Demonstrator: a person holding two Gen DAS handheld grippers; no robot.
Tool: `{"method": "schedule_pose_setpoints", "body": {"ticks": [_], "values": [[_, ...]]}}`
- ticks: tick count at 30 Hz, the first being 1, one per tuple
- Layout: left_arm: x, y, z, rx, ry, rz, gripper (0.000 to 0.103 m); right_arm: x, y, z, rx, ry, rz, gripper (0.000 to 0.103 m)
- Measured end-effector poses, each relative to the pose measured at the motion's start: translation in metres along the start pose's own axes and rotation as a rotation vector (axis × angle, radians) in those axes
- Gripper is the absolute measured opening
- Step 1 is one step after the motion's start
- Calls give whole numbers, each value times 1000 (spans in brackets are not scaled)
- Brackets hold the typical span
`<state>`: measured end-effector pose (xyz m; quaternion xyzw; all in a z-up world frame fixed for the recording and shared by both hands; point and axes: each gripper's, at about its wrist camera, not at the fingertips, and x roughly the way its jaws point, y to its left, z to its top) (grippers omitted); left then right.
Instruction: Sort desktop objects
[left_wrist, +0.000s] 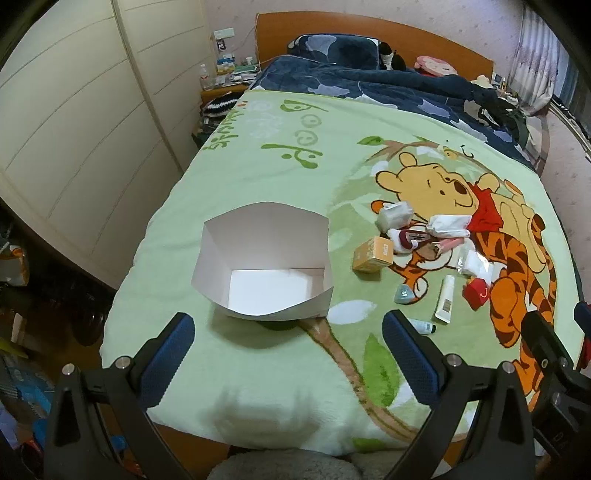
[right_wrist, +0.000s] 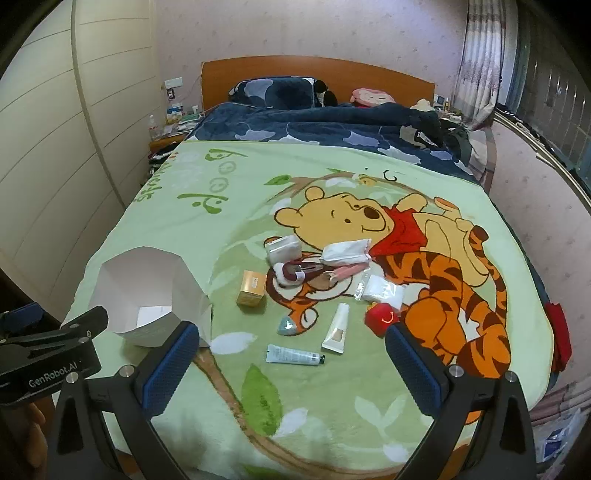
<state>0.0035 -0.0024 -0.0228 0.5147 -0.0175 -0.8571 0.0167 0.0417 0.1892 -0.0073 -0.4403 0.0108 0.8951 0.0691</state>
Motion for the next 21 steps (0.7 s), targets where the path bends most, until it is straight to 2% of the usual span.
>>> {"method": "schedule_pose_setpoints", "body": {"ticks": [21], "values": [[8, 4, 2, -9, 13, 10, 102, 6, 8, 8, -11, 17, 29, 103]]}}
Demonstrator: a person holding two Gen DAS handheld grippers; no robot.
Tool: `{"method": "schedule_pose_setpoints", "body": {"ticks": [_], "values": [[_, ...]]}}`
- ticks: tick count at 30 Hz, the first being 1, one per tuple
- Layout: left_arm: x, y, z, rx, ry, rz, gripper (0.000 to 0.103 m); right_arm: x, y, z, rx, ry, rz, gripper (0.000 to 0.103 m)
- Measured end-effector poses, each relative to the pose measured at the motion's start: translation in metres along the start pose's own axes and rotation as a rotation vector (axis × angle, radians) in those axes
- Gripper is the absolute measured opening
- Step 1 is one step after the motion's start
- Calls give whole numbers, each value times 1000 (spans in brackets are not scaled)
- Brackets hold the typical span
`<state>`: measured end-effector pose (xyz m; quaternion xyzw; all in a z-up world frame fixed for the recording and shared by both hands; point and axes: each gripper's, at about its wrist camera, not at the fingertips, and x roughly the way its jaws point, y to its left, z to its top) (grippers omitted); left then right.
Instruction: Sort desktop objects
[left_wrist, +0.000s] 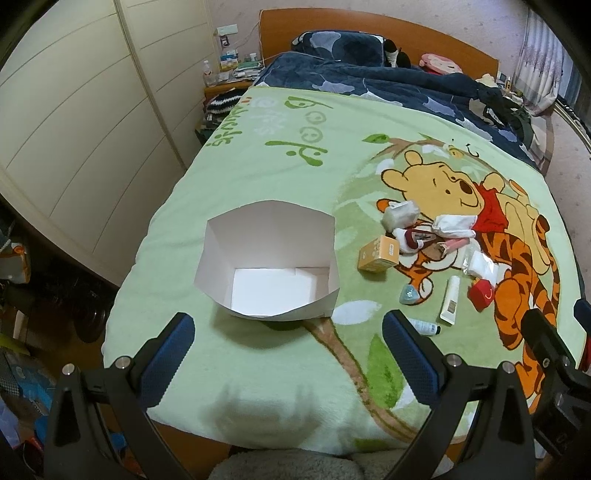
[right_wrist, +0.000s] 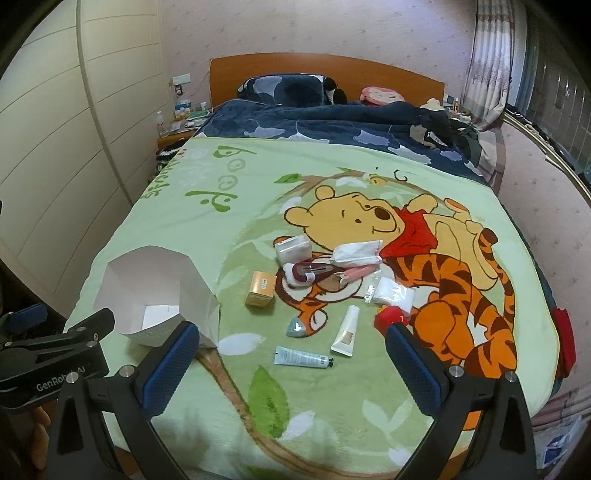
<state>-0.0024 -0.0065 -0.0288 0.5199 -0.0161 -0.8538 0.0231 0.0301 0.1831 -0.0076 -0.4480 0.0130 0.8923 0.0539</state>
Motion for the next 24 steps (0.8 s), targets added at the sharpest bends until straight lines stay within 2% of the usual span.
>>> {"method": "schedule_pose_setpoints", "body": {"ticks": [24], "values": [[-4, -4, 1, 1, -7, 4, 102, 1, -6, -2, 16, 14, 6, 103]]}}
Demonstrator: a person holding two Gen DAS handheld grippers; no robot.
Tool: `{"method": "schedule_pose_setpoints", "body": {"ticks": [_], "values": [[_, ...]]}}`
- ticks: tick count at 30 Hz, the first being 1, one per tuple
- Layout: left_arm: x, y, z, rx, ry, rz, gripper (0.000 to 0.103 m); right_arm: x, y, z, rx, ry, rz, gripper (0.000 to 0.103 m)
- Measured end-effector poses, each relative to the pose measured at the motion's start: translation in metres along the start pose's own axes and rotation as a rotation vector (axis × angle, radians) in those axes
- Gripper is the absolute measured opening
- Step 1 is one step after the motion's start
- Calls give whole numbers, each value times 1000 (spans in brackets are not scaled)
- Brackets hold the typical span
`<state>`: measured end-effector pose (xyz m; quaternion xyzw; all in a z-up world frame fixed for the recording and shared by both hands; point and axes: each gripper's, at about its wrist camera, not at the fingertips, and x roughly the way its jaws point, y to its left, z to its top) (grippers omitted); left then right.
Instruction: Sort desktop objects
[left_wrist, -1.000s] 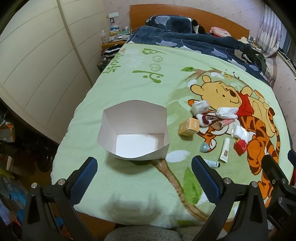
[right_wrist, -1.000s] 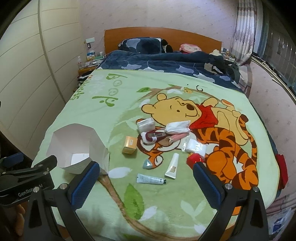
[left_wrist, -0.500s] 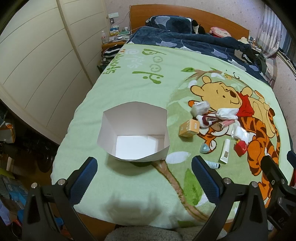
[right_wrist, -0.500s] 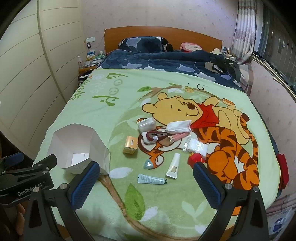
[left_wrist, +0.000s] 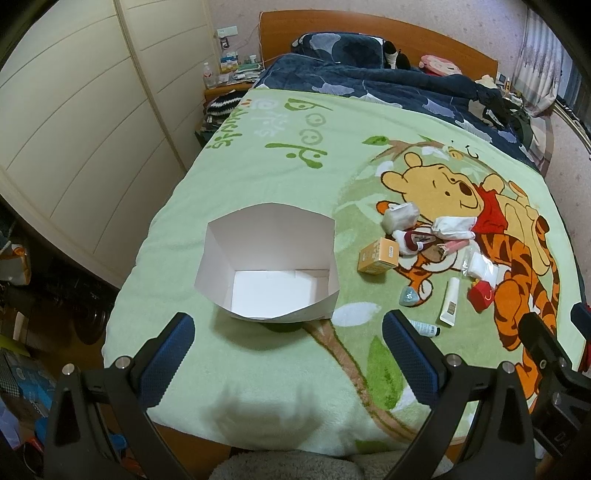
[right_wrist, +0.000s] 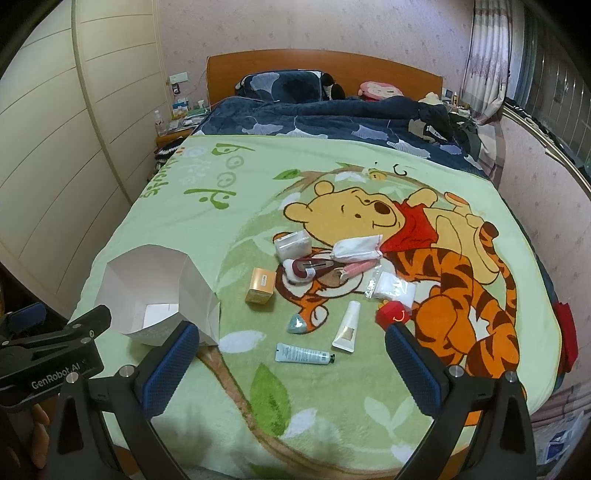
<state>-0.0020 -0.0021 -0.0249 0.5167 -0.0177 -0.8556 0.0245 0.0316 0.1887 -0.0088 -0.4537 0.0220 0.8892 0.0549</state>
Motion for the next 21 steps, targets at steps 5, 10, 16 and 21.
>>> {"method": "schedule_pose_setpoints", "body": {"ticks": [5, 10, 16, 21], "values": [[-1, 0, 0, 3, -2, -1, 102, -1, -1, -1, 4, -1, 0, 103], [-1, -1, 0, 8, -2, -3, 102, 0, -2, -3, 11, 1, -2, 103], [-1, -5, 0, 18, -2, -8, 102, -1, -6, -3, 24, 3, -6, 103], [-1, -8, 1, 27, -1, -12, 102, 0, -9, -3, 35, 5, -8, 103]]}}
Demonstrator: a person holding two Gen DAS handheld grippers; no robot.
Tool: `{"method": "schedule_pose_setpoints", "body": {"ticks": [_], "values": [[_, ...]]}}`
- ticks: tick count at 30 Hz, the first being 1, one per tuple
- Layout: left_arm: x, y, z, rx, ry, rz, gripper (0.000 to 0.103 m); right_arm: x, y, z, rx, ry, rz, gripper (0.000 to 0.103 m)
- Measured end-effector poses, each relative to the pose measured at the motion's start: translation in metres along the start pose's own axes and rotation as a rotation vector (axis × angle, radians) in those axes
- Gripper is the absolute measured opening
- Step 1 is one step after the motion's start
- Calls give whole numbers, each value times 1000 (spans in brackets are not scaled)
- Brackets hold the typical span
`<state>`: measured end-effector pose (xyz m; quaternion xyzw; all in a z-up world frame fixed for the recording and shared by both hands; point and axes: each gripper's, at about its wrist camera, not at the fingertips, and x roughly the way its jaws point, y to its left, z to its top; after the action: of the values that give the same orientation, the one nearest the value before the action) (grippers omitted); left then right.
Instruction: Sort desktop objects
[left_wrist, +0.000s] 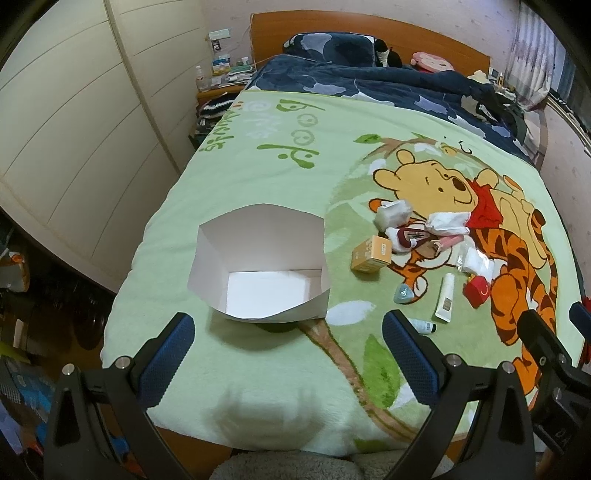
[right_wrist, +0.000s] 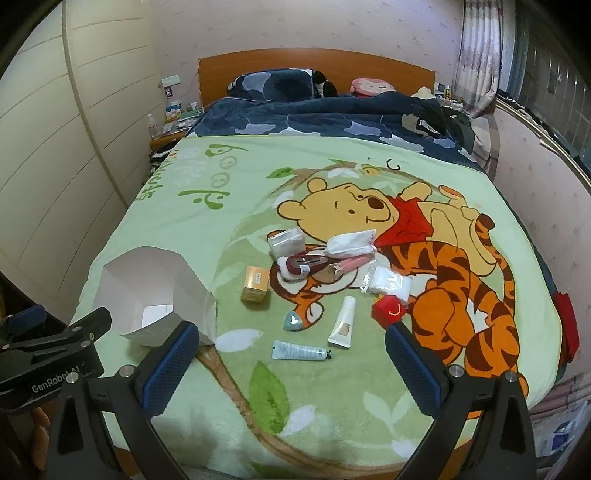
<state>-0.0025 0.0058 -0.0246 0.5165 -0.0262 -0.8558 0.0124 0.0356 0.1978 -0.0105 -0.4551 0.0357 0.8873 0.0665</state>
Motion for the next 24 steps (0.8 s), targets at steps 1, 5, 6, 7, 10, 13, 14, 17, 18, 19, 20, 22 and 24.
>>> {"method": "schedule_pose_setpoints", "body": {"ticks": [1, 5, 6, 7, 10, 13, 14, 17, 18, 19, 20, 22, 24], "values": [[0, 0, 0, 1, 0, -1, 102, 0, -1, 0, 1, 0, 0, 103], [0, -2, 0, 4, -1, -2, 102, 0, -2, 0, 5, -3, -1, 103], [0, -2, 1, 5, -1, -2, 102, 0, -3, 0, 5, -3, -1, 103], [0, -2, 1, 6, -1, -3, 102, 0, -3, 0, 6, -3, -1, 103], [0, -4, 1, 12, 0, -6, 102, 0, -4, 0, 8, -5, -2, 103], [1, -11, 2, 33, -3, -17, 102, 0, -9, 2, 21, -14, -12, 103], [1, -15, 3, 45, -5, -21, 102, 1, -12, 2, 27, -17, -16, 103], [3, -30, 4, 90, -11, -38, 102, 4, -25, 1, 58, -15, -34, 103], [5, -35, 5, 106, -11, -44, 102, 5, -30, 0, 71, -12, -40, 103], [7, -42, 5, 124, -11, -50, 102, 7, -35, -1, 83, -9, -47, 103], [9, -49, 5, 143, -11, -56, 102, 8, -41, -2, 96, -6, -53, 103], [15, -64, 4, 178, -6, -69, 102, 13, -55, -6, 125, 3, -70, 103], [21, -82, 3, 215, 0, -89, 102, 18, -71, -10, 153, 14, -89, 103]]}}
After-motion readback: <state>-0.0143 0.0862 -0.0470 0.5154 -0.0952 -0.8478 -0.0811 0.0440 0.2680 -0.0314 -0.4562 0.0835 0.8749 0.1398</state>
